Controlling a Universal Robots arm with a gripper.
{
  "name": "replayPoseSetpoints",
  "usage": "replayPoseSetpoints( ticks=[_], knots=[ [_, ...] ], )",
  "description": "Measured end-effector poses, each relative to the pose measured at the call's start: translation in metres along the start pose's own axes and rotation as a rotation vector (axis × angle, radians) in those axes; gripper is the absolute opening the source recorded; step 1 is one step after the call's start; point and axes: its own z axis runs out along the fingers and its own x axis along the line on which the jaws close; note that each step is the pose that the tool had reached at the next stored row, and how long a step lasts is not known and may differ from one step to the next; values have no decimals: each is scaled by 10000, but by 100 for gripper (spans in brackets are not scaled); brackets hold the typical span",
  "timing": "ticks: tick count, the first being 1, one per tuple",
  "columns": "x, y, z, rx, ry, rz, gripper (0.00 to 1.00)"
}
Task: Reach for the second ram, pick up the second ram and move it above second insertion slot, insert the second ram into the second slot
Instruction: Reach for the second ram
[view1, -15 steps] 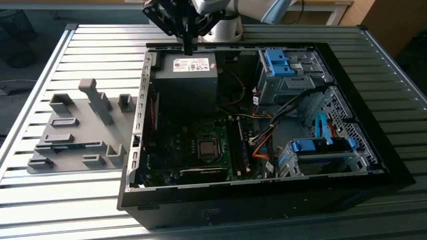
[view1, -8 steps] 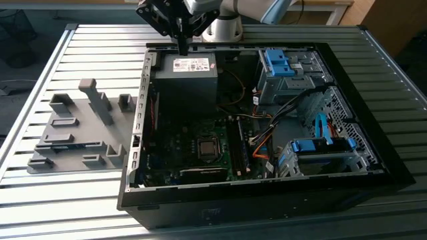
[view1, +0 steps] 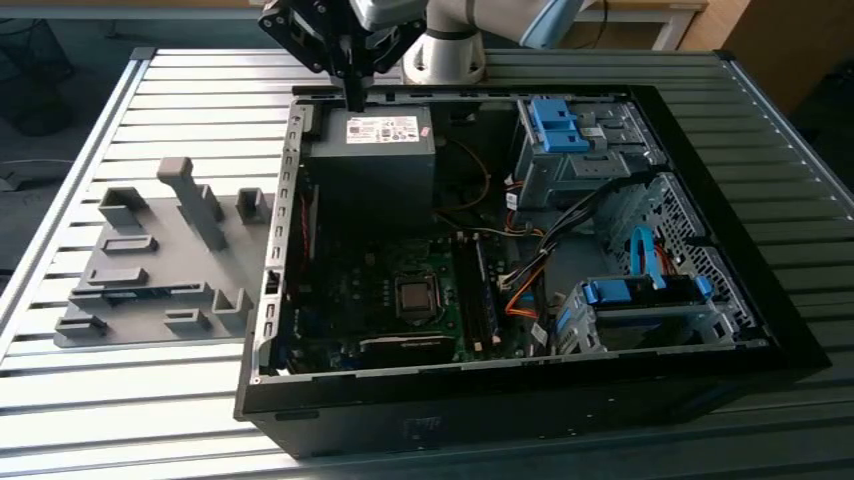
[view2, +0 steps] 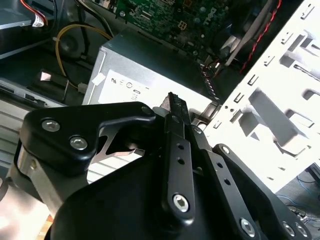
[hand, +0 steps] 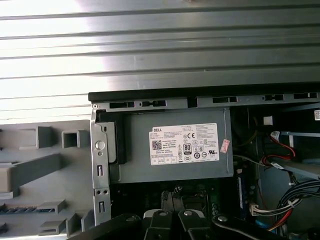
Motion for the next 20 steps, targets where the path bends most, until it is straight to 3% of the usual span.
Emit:
replayPoseSetpoints(
  ticks=[20],
  knots=[
    [141, -11, 9, 2, 24, 1, 11]
  ],
)
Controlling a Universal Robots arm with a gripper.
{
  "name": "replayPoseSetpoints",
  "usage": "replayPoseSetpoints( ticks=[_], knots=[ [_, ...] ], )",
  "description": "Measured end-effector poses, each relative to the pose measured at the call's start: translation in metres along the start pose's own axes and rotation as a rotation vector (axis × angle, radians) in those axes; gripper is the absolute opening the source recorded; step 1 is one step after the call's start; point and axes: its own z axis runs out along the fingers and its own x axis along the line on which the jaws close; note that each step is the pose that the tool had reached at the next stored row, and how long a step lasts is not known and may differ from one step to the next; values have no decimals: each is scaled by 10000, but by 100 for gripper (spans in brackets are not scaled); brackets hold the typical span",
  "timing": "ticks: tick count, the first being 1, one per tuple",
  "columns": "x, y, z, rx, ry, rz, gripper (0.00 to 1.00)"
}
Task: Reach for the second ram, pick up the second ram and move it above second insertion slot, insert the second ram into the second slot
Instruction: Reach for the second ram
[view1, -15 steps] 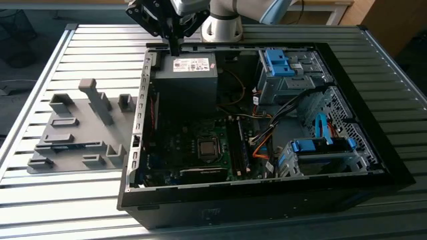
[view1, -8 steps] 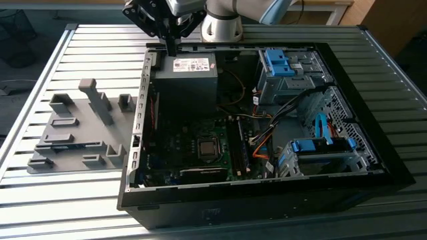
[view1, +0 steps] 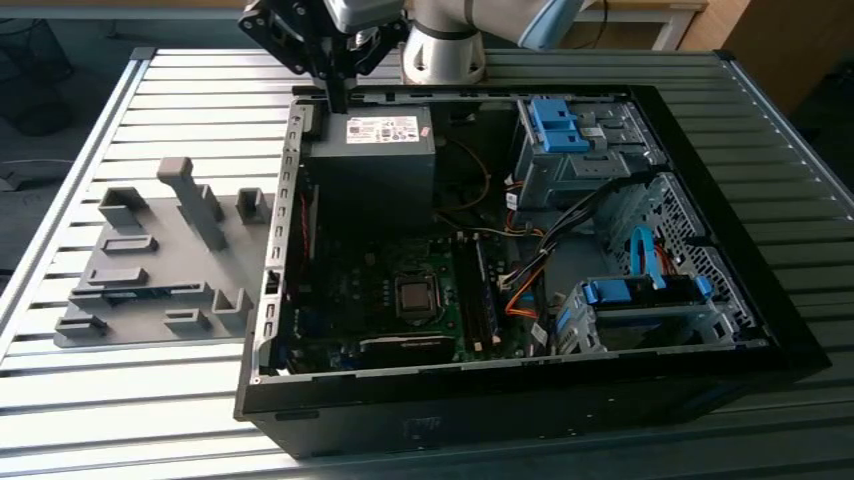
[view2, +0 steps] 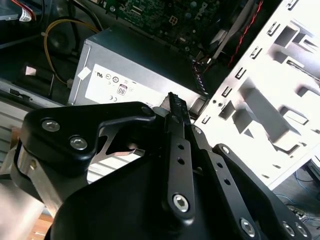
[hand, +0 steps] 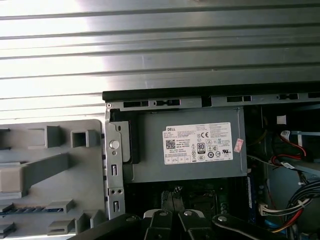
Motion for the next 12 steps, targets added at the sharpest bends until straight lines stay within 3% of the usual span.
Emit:
replayPoseSetpoints(
  ticks=[12],
  knots=[
    [53, -4, 5, 0, 11, 1, 11]
  ],
)
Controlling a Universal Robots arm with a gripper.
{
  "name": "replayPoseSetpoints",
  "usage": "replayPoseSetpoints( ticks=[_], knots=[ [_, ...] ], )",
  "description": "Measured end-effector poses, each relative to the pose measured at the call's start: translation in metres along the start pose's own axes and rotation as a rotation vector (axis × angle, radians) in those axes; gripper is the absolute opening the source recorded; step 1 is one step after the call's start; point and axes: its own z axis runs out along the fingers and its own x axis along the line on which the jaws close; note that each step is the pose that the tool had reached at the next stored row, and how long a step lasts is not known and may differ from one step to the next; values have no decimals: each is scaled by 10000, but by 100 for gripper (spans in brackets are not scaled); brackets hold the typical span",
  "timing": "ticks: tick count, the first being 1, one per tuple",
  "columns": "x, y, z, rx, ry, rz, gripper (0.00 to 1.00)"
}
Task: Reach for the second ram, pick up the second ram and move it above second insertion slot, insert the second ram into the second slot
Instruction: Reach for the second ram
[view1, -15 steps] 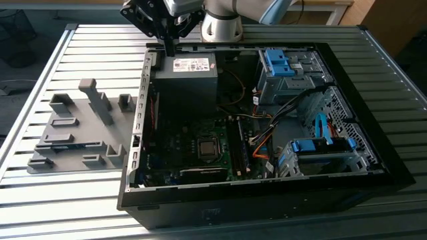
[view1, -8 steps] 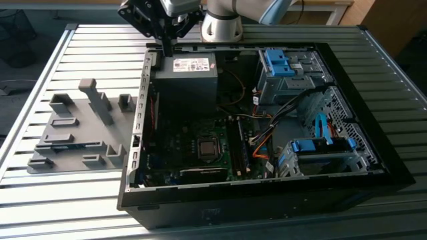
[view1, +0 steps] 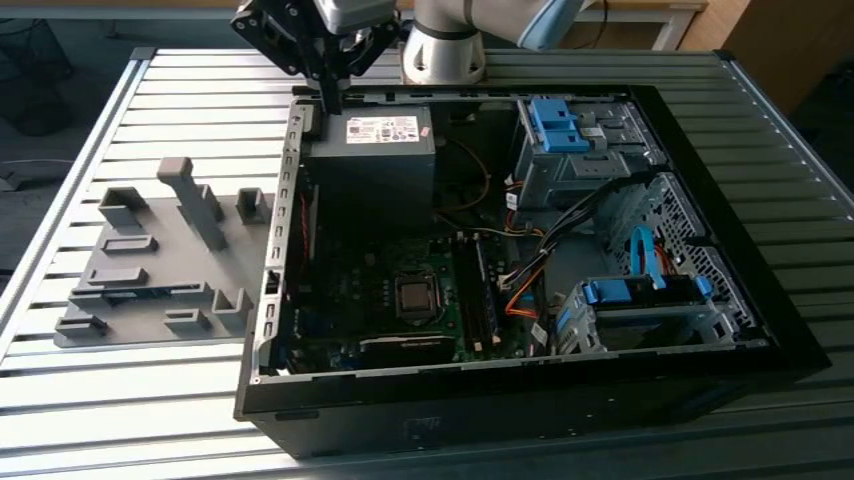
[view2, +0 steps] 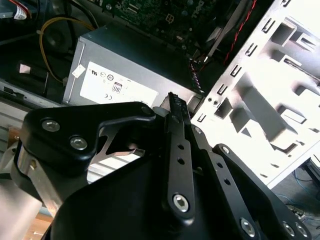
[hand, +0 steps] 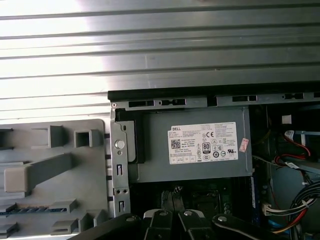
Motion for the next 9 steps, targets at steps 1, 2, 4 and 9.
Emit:
replayPoseSetpoints(
  ticks=[1, 2, 4, 9],
  knots=[
    [3, 0, 1, 0, 2, 0, 11],
    [7, 0, 1, 1, 3, 0, 11],
    [15, -1, 2, 1, 5, 0, 11],
    [39, -3, 4, 0, 9, 1, 11]
  ],
)
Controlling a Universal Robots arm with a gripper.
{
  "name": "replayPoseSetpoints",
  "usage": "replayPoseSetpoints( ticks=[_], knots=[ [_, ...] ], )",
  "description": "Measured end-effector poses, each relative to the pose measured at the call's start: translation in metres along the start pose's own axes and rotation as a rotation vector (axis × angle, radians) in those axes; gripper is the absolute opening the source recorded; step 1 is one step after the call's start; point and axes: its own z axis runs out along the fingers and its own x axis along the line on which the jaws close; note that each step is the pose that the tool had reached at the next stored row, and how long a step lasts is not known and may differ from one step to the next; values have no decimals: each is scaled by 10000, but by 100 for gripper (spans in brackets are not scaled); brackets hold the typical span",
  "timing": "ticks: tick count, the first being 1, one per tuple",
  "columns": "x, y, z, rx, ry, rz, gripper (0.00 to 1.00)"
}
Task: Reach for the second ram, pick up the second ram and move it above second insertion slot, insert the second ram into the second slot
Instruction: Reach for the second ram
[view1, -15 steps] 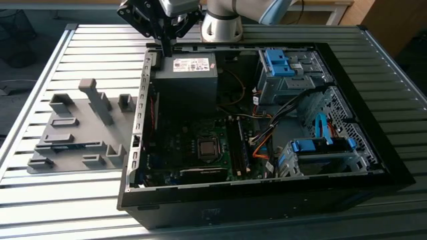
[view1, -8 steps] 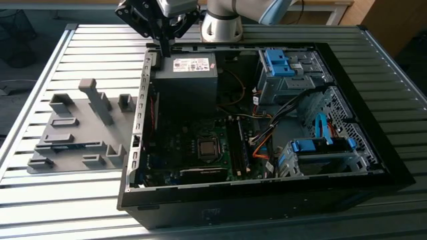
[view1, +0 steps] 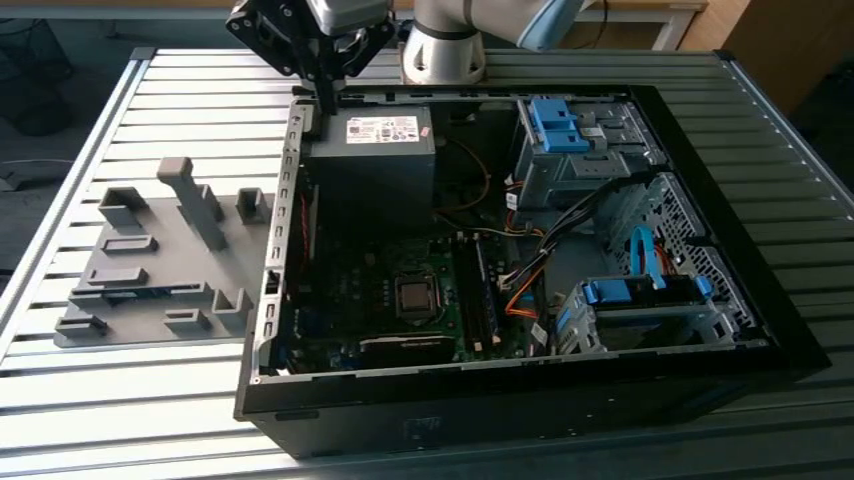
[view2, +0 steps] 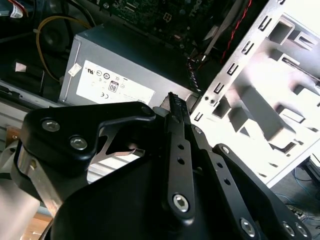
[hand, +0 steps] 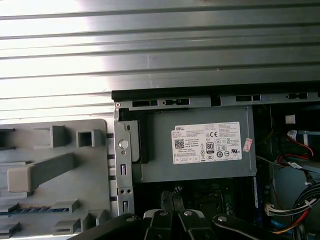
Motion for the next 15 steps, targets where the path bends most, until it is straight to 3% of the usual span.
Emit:
replayPoseSetpoints(
  ticks=[15],
  knots=[
    [59, -5, 6, 2, 14, 0, 11]
  ],
)
